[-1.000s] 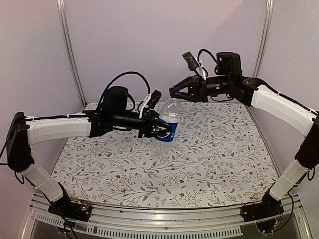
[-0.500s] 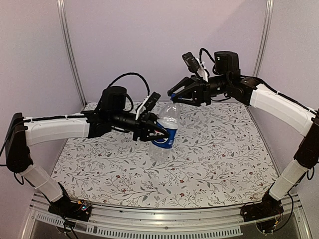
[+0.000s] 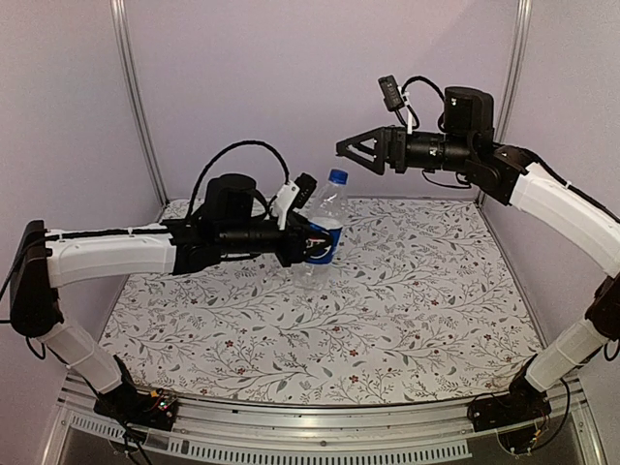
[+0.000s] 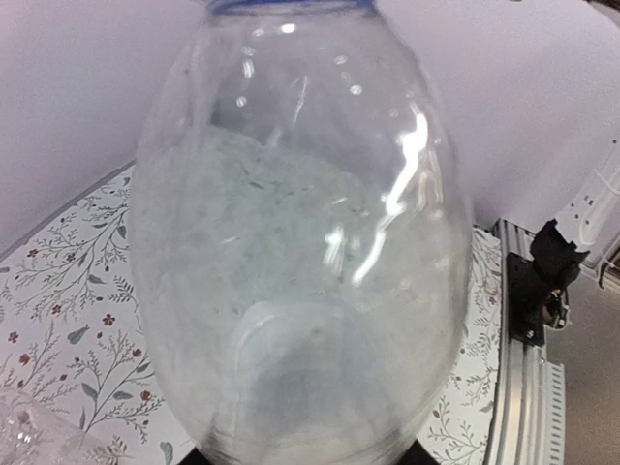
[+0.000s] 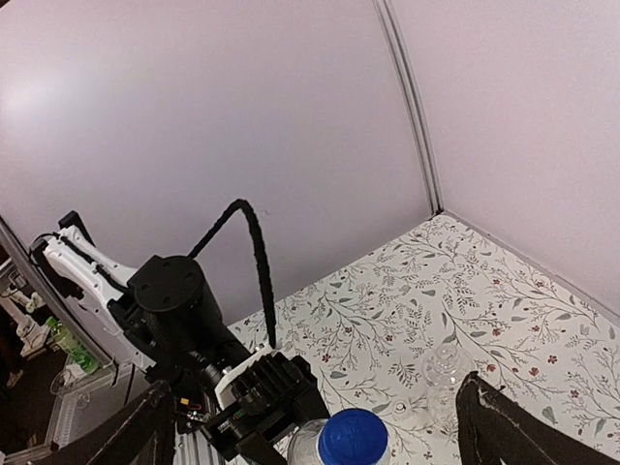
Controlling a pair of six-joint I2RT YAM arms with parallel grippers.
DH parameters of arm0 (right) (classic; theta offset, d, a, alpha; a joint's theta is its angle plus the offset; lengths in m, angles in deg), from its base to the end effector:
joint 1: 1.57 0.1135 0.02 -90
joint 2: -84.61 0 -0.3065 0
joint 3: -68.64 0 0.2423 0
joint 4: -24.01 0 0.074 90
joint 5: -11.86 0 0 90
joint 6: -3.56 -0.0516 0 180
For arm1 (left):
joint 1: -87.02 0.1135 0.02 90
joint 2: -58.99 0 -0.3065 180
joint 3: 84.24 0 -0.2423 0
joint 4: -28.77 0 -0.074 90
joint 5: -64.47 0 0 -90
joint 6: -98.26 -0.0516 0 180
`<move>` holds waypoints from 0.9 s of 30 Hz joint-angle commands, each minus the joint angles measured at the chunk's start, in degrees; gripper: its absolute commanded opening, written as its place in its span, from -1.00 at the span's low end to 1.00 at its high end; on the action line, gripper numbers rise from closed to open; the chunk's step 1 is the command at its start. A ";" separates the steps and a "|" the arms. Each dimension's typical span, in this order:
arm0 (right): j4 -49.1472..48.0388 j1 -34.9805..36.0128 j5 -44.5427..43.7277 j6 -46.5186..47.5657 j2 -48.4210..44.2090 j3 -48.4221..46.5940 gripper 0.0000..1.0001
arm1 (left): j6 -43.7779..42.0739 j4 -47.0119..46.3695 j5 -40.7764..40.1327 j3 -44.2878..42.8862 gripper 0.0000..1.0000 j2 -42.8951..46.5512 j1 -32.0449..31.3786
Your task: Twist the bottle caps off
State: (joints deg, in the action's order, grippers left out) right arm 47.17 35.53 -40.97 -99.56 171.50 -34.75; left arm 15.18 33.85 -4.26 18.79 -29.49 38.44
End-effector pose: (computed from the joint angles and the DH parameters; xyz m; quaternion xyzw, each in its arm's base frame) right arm 0.2604 0.2360 0.4750 -0.3544 0.6486 0.4830 0.4696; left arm 0.2283 -0.2871 0.3367 0.3833 0.6972 -0.4045 0.4510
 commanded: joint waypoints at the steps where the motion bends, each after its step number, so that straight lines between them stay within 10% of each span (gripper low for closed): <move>1: -0.46 0.97 -12.53 -5.83 -0.38 0.77 0.97 | -0.27 2.04 -15.04 -2.70 -0.47 -0.16 -2.84; 27: 0.36 3.25 -13.04 -6.21 5.73 -0.86 0.30 | 0.31 2.80 -20.69 -4.61 -0.48 -2.04 -5.37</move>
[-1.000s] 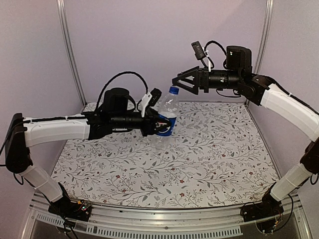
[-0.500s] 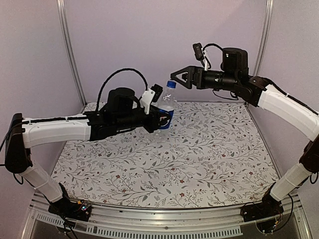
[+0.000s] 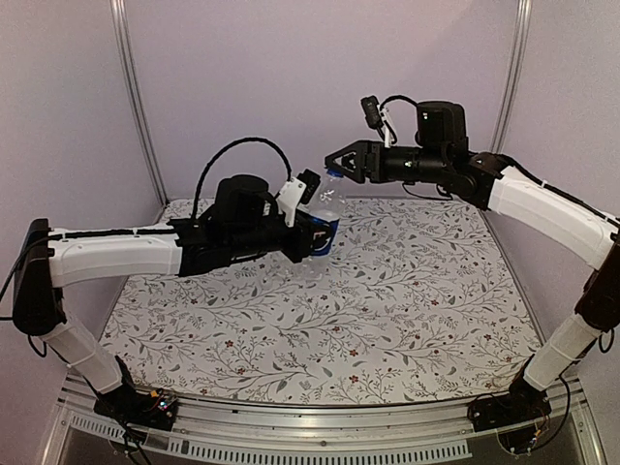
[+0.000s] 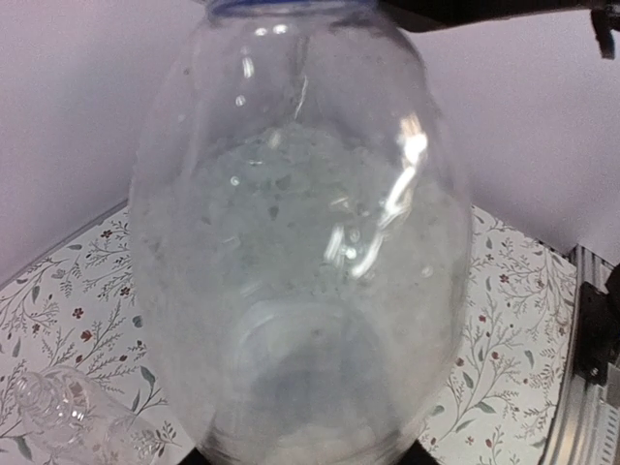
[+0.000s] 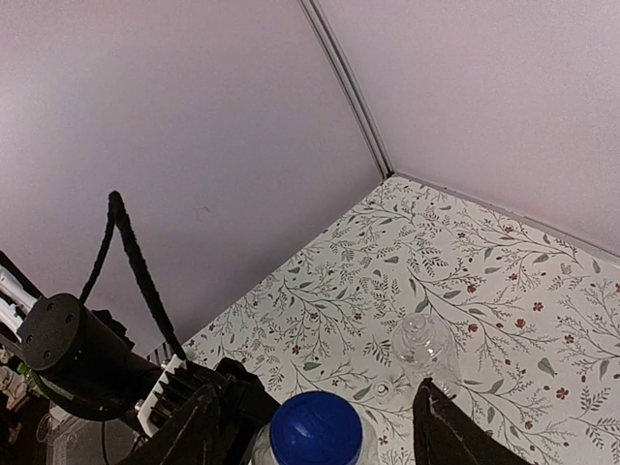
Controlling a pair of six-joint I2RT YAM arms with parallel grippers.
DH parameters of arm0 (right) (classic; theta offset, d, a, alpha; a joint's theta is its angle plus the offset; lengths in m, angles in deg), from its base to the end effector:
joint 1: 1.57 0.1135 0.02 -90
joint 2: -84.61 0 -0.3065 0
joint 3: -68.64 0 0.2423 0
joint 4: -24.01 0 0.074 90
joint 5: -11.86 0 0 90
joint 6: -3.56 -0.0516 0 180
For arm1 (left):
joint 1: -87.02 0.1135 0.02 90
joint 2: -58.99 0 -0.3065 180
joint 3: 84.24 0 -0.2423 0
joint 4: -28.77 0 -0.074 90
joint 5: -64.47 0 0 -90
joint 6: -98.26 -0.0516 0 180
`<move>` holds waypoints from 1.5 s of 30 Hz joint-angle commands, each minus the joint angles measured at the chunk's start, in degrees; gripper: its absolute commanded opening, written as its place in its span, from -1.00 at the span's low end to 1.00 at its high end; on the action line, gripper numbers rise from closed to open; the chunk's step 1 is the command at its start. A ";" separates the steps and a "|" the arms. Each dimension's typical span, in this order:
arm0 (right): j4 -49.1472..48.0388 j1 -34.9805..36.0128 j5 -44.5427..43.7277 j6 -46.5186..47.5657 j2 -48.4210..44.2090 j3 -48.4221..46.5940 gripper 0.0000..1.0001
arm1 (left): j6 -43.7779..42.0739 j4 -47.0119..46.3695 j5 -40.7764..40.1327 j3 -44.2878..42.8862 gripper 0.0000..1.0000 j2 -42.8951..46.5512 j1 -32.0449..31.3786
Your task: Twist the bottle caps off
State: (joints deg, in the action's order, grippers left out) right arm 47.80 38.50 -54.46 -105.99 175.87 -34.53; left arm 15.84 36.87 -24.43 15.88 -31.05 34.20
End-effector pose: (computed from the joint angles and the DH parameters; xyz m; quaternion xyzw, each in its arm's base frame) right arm 0.2794 0.2621 0.4450 -0.2626 0.7248 0.4448 0.4559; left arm 0.2276 -0.3018 0.3379 0.3169 0.7458 -0.3015 0.5025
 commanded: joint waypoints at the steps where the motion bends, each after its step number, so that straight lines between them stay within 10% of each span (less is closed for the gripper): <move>1: -0.30 0.31 0.58 0.21 1.45 -1.07 0.26 | -0.42 -0.26 -0.49 -1.65 -0.48 -0.49 -1.11; 18: -0.99 0.31 1.89 0.46 1.99 -1.26 -0.28 | -0.96 -0.04 -0.53 -1.27 -0.48 -0.72 -1.39; 26: -1.63 0.22 5.39 2.89 1.32 -0.62 -0.83 | -3.11 0.26 2.94 -0.70 -0.49 -0.17 -1.35; 37: -0.51 -1.18 35.27 21.83 -1.74 1.47 -1.00 | -5.16 -2.61 45.35 2.89 -0.48 3.48 3.62; 45: 1.51 -2.69 52.00 26.32 0.27 0.36 -0.82 | -2.51 -4.13 59.86 3.85 -0.49 4.27 5.87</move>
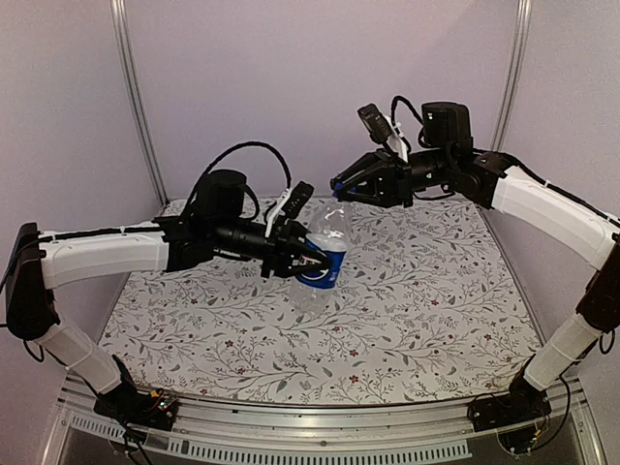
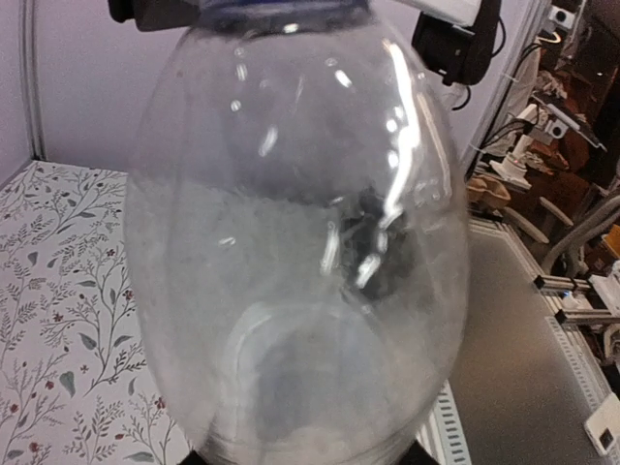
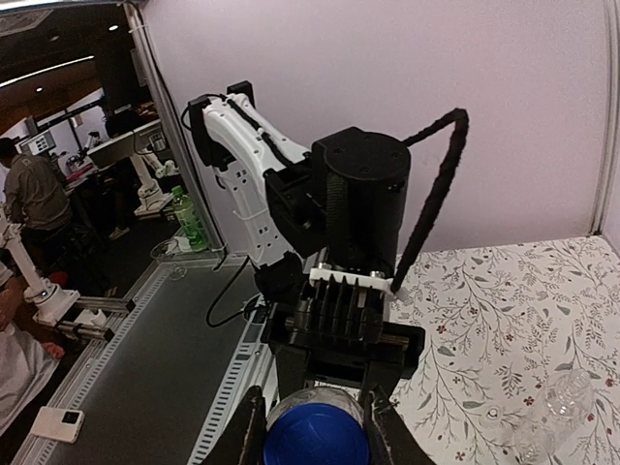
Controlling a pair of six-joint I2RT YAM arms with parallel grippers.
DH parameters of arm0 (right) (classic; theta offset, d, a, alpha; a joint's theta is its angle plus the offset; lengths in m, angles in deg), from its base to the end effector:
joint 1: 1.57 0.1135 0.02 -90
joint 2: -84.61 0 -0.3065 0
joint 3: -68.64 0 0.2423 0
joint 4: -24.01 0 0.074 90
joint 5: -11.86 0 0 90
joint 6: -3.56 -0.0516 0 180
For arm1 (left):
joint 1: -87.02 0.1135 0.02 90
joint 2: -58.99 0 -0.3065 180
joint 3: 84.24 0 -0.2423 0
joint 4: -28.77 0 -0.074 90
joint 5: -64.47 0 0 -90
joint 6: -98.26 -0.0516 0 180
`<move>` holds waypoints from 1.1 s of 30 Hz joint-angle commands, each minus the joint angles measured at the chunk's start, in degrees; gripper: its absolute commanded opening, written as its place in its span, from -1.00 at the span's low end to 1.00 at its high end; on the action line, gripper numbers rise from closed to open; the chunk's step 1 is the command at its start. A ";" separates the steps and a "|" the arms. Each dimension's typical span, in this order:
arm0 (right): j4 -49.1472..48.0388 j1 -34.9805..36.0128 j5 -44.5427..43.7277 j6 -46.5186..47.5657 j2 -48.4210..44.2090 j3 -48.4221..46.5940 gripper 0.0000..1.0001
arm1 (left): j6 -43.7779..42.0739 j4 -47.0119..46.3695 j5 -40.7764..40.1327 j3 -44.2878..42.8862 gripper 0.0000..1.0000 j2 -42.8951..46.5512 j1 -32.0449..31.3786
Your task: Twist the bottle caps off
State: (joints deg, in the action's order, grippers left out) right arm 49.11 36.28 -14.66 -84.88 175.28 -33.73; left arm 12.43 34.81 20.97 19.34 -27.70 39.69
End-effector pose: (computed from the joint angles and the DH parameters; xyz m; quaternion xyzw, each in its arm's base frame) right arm 0.2522 0.2544 0.4466 -0.5320 0.5184 0.5565 0.3723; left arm 0.2069 -0.2796 0.3455 0.4906 0.5967 -0.5239 0.3590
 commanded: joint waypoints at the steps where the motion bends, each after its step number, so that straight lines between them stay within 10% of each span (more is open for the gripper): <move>1: 0.22 -0.49 12.70 5.27 1.05 -0.59 -0.78 | 1.12 -2.08 14.80 0.39 -0.49 0.87 0.47; 18: -0.23 -0.75 -10.91 -2.53 -4.51 1.00 0.91 | 1.03 0.53 -6.19 -0.21 -0.49 0.22 0.98; 33: -2.08 1.44 -40.00 -20.46 -3.42 0.14 0.98 | 1.08 1.95 -36.95 -2.44 -0.46 -0.64 -5.16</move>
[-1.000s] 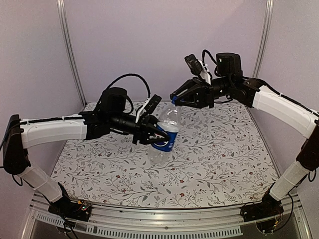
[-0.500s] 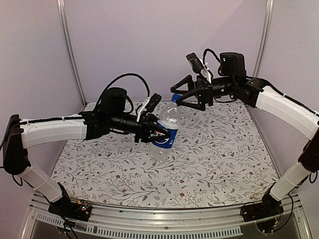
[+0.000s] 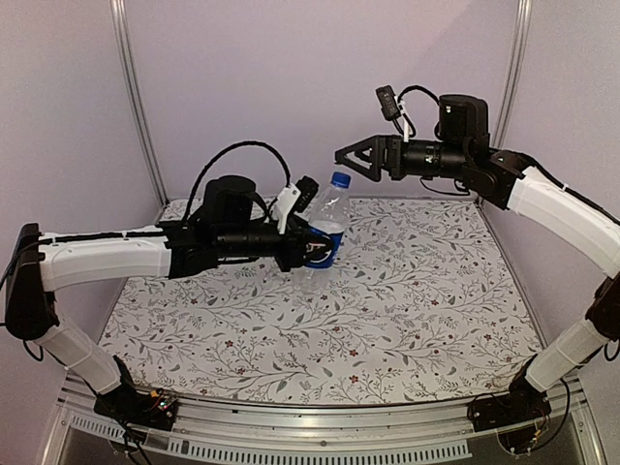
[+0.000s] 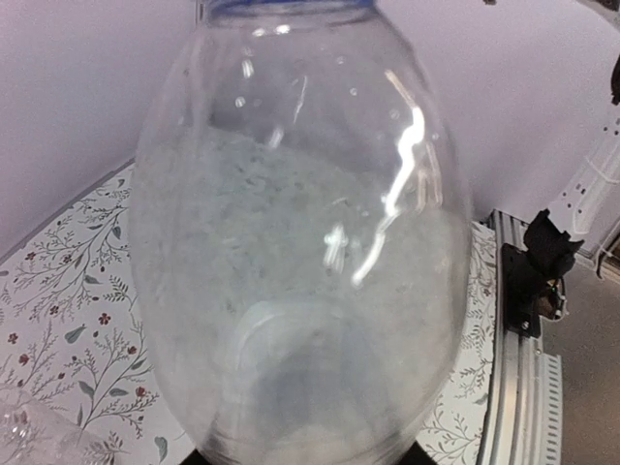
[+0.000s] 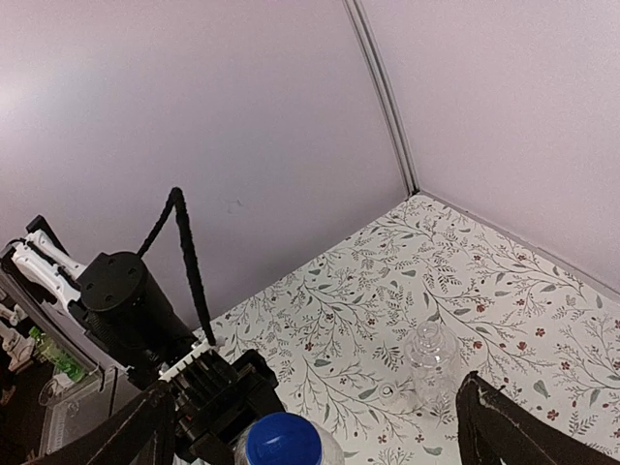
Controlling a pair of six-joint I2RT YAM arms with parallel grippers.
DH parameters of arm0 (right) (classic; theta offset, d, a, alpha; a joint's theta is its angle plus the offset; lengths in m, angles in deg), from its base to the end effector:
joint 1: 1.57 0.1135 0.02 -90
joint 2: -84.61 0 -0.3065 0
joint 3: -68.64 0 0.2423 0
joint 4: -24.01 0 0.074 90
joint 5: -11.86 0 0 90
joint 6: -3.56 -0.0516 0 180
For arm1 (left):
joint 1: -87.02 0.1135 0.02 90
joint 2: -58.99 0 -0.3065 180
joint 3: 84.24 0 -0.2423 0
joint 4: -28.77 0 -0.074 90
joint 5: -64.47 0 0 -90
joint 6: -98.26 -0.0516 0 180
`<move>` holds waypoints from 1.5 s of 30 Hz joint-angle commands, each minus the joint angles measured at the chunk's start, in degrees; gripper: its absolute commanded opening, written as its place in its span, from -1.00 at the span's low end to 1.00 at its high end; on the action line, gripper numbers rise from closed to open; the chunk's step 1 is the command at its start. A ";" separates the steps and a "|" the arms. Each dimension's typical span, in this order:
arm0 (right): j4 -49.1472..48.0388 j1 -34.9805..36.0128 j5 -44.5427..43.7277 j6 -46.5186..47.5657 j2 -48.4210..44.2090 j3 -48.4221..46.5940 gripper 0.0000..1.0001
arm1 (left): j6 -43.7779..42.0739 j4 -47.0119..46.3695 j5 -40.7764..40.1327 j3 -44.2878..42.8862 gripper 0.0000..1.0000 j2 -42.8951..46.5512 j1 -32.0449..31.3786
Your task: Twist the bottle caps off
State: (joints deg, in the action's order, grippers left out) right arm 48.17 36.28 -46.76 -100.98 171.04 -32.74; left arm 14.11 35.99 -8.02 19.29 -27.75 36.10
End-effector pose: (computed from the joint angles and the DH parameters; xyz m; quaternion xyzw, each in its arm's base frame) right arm 0.2611 0.2369 0.4630 -0.3198 0.6827 0.4602 0.4689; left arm 0.2139 -0.2881 0.3393 0.3886 0.7016 -0.3858 0.4559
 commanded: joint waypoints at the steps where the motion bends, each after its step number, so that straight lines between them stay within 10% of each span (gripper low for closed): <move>1: -1.25 1.69 -8.21 -4.51 1.03 -0.77 0.98 | -0.72 0.91 -9.02 -2.64 -0.46 -0.76 -1.90; 22: -2.00 3.06 -5.84 -5.80 4.60 -1.24 0.14 | -2.54 2.10 -17.07 -4.23 -0.47 -2.28 -4.31; 45: -2.72 3.19 -1.93 -6.37 4.47 -0.02 -0.16 | -2.69 2.63 -17.38 -4.15 -0.48 -2.21 -4.40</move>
State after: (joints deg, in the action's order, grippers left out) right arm 46.86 38.99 -50.09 -107.00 174.93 -32.74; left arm 12.27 38.33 -24.93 16.63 -29.54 32.63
